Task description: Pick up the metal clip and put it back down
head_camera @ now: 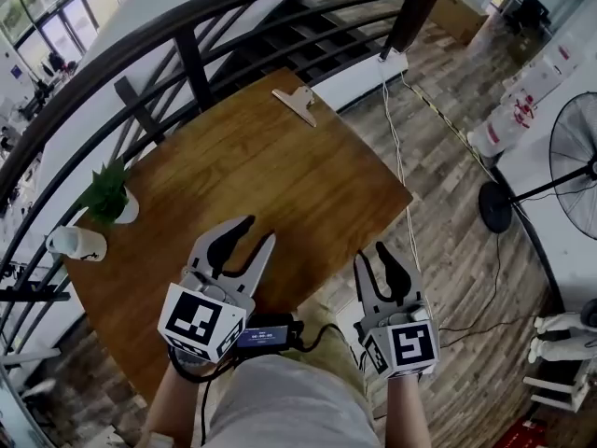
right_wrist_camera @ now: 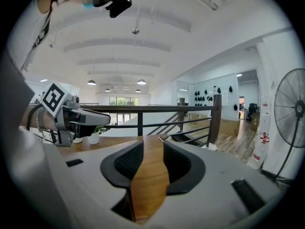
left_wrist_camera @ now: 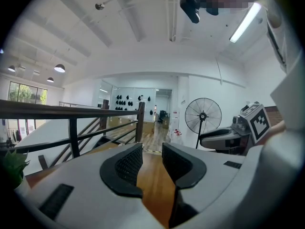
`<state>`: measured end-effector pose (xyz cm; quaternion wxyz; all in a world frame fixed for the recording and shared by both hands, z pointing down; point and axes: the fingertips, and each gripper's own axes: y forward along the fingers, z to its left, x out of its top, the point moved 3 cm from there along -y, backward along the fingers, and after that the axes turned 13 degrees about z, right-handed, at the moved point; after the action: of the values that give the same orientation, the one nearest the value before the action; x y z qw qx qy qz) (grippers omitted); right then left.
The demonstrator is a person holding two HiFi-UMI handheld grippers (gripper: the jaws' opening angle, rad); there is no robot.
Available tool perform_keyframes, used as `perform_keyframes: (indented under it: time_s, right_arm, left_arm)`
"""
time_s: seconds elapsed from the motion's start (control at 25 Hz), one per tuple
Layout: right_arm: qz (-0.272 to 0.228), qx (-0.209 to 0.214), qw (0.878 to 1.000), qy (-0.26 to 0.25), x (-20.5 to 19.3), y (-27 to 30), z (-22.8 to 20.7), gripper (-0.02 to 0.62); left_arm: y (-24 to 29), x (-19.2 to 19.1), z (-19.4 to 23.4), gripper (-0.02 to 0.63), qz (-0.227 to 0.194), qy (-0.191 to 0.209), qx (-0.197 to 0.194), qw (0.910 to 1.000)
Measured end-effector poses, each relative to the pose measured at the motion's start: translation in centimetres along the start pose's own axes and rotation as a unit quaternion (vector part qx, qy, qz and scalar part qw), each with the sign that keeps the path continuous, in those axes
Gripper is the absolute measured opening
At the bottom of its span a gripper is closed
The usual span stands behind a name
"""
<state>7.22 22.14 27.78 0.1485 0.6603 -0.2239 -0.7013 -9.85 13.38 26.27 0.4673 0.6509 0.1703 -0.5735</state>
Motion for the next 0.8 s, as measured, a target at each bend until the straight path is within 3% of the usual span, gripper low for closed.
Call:
perform_keyframes:
  time_s: [0.8]
  right_arm:
    - [0.026,0.063,0.997,-0.031,3.4,12.1,-6.5,0.137]
  left_arm:
    - [9.6,0.3,5.7,0.133,0.034,-0.047,0.053,0.9969]
